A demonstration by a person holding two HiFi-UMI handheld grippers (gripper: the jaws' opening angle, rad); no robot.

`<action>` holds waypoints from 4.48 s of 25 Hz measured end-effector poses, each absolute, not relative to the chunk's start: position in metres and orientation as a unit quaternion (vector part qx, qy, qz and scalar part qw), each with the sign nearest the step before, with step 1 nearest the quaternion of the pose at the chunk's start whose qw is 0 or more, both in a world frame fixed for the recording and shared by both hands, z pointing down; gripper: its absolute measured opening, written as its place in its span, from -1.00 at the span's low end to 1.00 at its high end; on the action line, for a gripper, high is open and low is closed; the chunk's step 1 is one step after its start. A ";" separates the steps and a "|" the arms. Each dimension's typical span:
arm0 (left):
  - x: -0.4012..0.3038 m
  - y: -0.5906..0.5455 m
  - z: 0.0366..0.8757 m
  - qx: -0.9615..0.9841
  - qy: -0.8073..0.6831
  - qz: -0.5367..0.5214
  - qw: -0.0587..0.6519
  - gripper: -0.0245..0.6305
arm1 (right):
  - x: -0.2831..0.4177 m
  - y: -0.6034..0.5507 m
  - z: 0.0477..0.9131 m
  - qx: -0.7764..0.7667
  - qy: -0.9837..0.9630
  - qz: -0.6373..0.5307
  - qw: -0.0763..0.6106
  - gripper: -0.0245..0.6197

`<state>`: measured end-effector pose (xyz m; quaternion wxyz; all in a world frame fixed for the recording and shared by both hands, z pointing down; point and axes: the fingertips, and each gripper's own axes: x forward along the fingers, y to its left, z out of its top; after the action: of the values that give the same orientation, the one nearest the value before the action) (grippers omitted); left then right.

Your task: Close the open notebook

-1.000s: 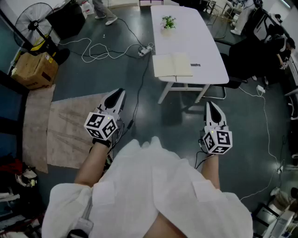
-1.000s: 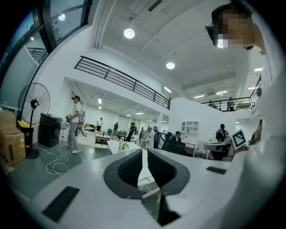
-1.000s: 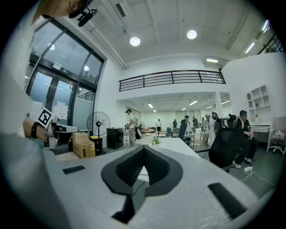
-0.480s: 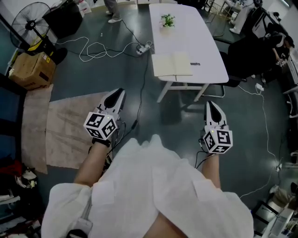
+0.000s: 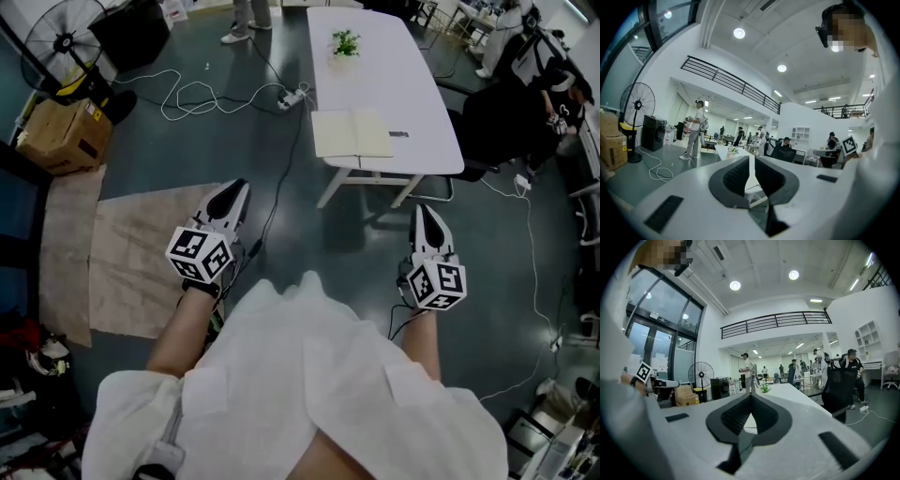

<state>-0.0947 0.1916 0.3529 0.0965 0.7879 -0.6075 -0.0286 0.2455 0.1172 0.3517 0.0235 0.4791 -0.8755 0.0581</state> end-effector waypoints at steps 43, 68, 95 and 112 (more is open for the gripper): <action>-0.123 -0.011 0.388 0.785 -0.605 0.001 0.133 -0.83 | 0.166 -0.100 0.412 0.420 -0.898 0.107 0.080 -0.85; -0.283 -0.095 0.422 0.828 -0.533 0.019 0.173 -0.82 | 0.006 -0.153 0.483 0.453 -0.865 0.140 0.163 -0.63; -0.291 -0.115 0.467 0.851 -0.477 0.050 0.213 -0.82 | -0.045 -0.143 0.684 0.388 -0.776 0.196 0.458 -0.28; -0.300 -0.135 0.476 0.850 -0.472 0.052 0.228 -0.82 | -0.036 -0.148 0.719 0.402 -0.664 0.140 0.615 -0.18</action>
<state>-0.3001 -0.1355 0.4757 0.2281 0.8499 -0.4722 0.0520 -0.0364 -0.1482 0.7189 0.6148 0.4019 -0.6639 0.1404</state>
